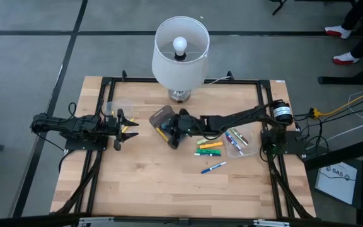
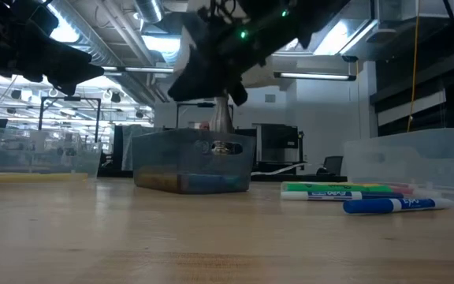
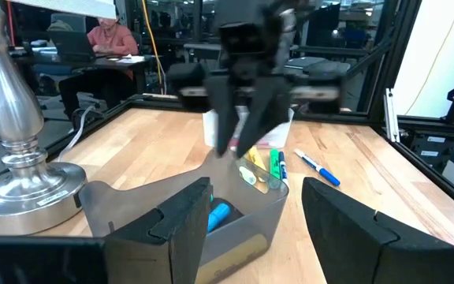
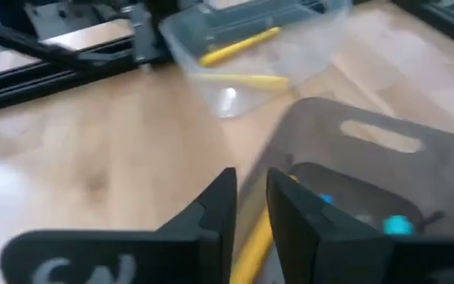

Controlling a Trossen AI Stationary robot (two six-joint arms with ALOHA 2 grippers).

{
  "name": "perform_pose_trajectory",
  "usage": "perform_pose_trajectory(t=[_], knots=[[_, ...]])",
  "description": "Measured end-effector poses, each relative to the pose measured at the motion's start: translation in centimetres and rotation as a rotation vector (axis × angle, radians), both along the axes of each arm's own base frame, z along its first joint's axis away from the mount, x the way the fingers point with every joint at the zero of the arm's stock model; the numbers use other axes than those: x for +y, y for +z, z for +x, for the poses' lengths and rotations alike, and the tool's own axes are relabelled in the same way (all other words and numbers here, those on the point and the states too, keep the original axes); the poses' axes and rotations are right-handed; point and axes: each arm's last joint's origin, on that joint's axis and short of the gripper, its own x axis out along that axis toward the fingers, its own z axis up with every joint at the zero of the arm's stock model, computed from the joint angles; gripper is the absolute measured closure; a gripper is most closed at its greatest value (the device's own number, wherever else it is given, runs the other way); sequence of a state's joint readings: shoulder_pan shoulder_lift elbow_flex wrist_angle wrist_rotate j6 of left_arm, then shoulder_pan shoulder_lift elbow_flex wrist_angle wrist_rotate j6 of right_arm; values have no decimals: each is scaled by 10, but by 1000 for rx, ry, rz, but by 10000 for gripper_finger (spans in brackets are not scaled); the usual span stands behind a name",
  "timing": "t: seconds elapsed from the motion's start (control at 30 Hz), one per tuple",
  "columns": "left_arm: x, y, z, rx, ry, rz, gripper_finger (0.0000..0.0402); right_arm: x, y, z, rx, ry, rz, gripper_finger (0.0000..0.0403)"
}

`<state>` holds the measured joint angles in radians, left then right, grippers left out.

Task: Pick & Place Markers
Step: Put the top dark blue highlighter into the right transparent bin

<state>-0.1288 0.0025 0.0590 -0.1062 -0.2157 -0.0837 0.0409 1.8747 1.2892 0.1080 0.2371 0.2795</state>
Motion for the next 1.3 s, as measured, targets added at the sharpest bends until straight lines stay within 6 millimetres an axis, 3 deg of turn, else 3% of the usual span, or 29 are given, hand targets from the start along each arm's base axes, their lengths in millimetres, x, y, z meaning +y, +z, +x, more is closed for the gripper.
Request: perform_pose_trajectory(t=[0.5, 0.97, 1.3], knots=[[0, 0, 0, 0, 0, 0, 205, 60, 19, -11, -52, 169, 19, 376], [0, 0, 0, 1, 0, 0, 205, 127, 14, -31, 11, 388, 19, 397], [0, 0, 0, 1, 0, 0, 205, 148, 1, -47, 159, 415, -5, 395]])
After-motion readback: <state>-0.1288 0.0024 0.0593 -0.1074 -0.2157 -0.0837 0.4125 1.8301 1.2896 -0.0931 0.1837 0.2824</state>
